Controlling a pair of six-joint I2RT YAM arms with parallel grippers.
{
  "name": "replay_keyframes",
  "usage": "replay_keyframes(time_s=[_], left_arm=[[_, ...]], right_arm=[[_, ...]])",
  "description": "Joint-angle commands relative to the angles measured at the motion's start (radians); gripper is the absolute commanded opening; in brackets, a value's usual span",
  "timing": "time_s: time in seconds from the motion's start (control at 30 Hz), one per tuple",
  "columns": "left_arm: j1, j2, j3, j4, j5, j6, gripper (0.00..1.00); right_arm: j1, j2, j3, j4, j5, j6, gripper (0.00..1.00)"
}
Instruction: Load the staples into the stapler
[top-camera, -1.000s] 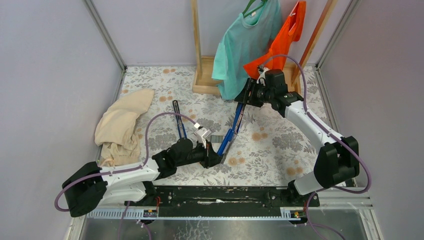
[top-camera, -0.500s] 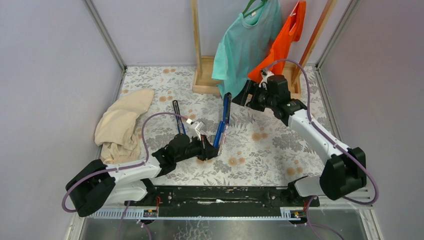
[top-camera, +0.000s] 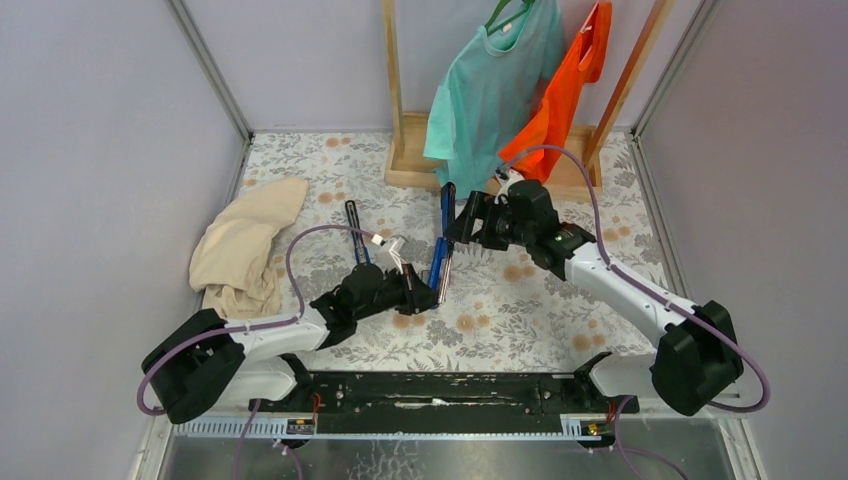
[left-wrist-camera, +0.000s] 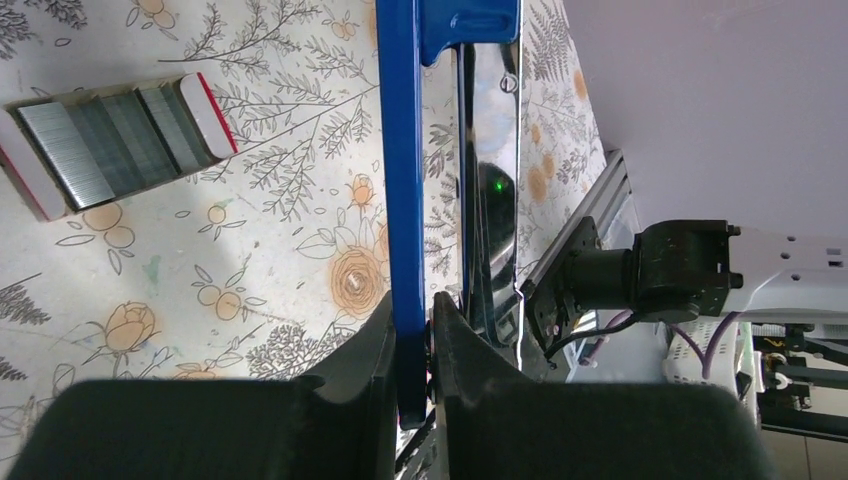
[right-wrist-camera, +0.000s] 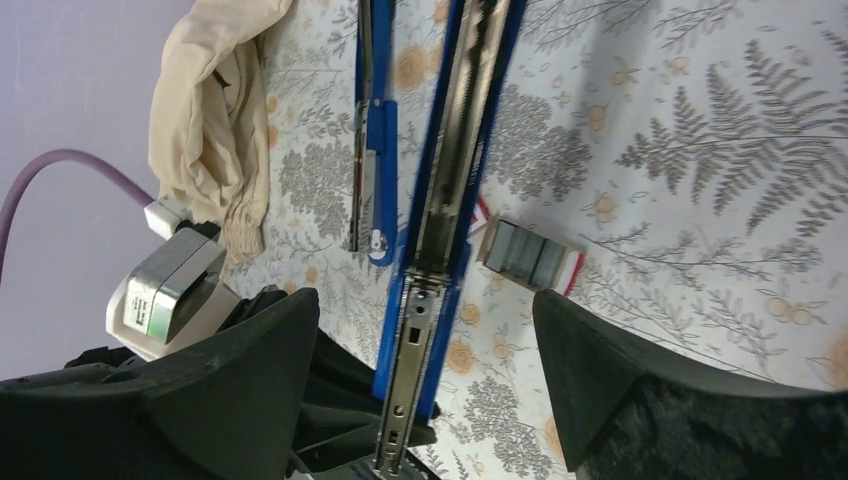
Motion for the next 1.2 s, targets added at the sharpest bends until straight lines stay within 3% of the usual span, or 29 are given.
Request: replay_keyframes(time_s=[0.0,0.37,0.57,0.87,1.0,1.1,1.17], left_arm=[[0.005,0.008,0.061,0.183,-0.023,-0.017,0.00],[0.006,0.001,0.064,0.177,-0.057,-0.040,0.00],[0.005,0.021,0.074,0.184,-0.048,-0.044,0.00],[0.005,0.025,0.081,0.187,-0.042,-0.042,0.00],[0.005,0.026,0.086,0.180,-0.041,-0.036,0.00],[0.006,0.028,0.086,0.172,-0.042,-0.030,0.01],[0.005,0.028,0.085,0.160,-0.044,-0.027,0.08]], right_arm=[[0.049,0.030,-0.004,0.101,0.026,0.043,0.83],[0.090,0.071,-0.016,0.098,0.100,0.067,0.67],[0.100,0.077,-0.019,0.112,0.080,0.068,0.49],[0.109,0.108,-0.005,0.117,0.069,0.070,0.44],[0.114,0.113,-0.005,0.126,0.068,0.070,0.36],[0.115,0.114,0.000,0.115,0.073,0.059,0.21],[0.115,0.111,0.005,0.103,0.080,0.047,0.10]])
